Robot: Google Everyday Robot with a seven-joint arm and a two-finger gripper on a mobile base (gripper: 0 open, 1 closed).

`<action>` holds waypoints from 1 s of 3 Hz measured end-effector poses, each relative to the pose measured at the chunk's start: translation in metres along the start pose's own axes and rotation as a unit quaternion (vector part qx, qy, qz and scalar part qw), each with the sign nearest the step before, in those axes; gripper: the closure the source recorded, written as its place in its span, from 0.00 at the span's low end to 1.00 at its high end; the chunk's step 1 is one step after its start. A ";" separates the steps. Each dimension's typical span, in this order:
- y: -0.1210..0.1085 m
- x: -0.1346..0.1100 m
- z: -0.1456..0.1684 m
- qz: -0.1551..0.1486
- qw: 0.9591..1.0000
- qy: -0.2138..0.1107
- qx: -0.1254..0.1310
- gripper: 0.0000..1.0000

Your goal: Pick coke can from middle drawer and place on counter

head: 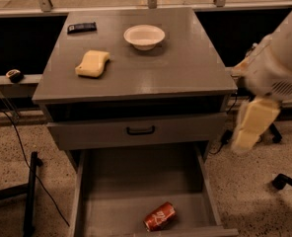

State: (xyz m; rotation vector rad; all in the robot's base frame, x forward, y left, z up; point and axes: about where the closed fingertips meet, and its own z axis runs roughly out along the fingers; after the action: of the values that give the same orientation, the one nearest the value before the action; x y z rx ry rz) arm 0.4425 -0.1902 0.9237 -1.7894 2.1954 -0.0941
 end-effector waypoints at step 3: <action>0.036 -0.001 0.115 -0.122 0.992 0.038 -0.021 0.00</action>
Offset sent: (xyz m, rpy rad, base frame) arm -0.0033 0.0098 -0.0482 -0.0576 -0.0281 0.0752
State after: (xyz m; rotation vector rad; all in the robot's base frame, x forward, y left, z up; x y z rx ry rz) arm 0.4403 -0.1650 0.8061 -2.1045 2.0316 -0.1723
